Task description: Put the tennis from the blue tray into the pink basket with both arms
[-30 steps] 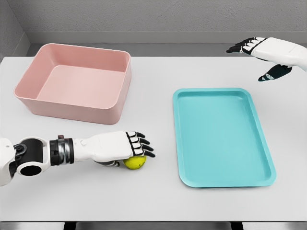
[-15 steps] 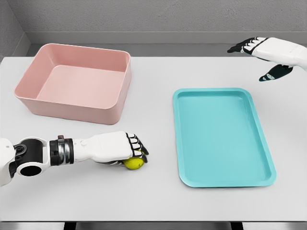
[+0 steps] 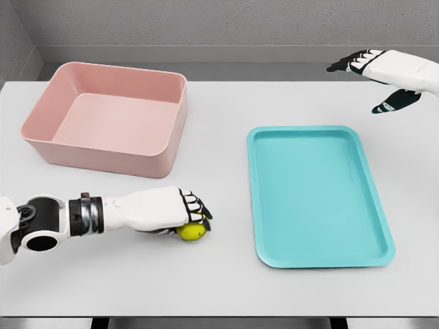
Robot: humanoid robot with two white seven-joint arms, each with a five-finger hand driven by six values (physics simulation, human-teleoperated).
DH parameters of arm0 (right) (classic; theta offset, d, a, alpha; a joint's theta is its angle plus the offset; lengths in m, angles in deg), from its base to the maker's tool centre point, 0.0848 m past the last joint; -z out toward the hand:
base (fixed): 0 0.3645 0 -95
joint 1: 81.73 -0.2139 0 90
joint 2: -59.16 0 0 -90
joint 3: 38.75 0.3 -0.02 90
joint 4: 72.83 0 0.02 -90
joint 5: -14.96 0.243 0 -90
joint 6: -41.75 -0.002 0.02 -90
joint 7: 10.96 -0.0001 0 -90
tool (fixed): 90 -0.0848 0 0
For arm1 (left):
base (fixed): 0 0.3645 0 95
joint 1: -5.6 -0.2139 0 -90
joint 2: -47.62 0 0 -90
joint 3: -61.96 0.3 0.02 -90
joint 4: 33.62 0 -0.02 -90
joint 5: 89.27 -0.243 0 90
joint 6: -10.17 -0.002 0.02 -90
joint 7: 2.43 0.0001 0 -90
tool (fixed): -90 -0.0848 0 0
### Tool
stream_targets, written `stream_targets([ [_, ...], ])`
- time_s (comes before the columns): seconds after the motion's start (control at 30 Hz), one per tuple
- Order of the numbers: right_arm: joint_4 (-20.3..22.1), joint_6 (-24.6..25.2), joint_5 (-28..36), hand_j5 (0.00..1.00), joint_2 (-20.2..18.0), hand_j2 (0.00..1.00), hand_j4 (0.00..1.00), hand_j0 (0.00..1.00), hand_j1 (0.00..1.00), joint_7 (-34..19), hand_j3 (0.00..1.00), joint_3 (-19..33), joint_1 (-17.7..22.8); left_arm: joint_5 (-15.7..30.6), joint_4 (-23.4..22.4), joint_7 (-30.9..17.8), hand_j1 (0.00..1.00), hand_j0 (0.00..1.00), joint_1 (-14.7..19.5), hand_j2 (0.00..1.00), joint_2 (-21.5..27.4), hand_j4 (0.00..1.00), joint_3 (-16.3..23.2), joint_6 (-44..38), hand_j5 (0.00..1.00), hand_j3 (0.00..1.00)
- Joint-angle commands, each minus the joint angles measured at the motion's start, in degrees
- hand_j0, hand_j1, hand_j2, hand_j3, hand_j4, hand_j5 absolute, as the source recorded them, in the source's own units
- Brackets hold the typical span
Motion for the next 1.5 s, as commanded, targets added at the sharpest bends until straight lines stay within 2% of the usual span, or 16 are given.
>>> stream_targets([
  [0.0, 0.01, 0.11, 0.36, 1.0, -0.06, 1.0, 1.0, 1.0, 1.0, -0.01, 1.0, 0.08, 0.0, 0.55, 0.04, 0.33, 0.61, 0.61, 0.09, 0.61, 0.45, 0.61, -0.74, 1.11, 0.61, 0.61],
  [0.17, 0.01, 0.11, 0.36, 1.0, -0.06, 1.0, 1.0, 1.0, 1.0, -0.01, 1.0, 0.08, 0.0, 1.87, 0.04, 0.42, 0.61, 0.61, 0.09, 0.61, 1.07, 0.61, -3.64, 3.83, 0.61, 0.61],
  [0.53, 0.01, 0.11, 0.36, 1.0, 0.02, 1.0, 1.0, 1.0, 1.0, -0.01, 1.0, 0.08, 0.0, 4.51, 0.04, 0.33, 0.61, 0.61, 0.35, 0.61, 1.16, 0.61, -8.39, 4.53, 0.61, 0.61],
  [1.07, 0.01, 0.11, 0.36, 1.0, 0.02, 1.0, 1.0, 1.0, 1.0, 0.08, 1.0, 0.08, 0.0, 8.37, -0.4, 0.07, 0.6, 0.6, 1.67, 0.6, 2.12, 0.6, -11.11, 3.92, 0.6, 0.6],
  [1.33, 0.01, 0.11, 0.36, 1.0, 0.02, 1.0, 1.0, 1.0, 1.0, -0.01, 1.0, 0.08, 0.0, 10.83, -3.04, 0.07, 0.6, 0.6, 3.08, 0.6, 2.21, 0.6, -12.52, 3.57, 0.6, 0.6],
  [1.47, 0.01, 0.11, 0.36, 1.0, 0.02, 1.0, 1.0, 1.0, 1.0, -0.01, 1.0, 0.08, 0.0, 12.42, -6.12, 0.07, 0.6, 0.6, 4.39, 0.6, 2.04, 0.6, -12.69, 3.48, 0.6, 0.6],
])
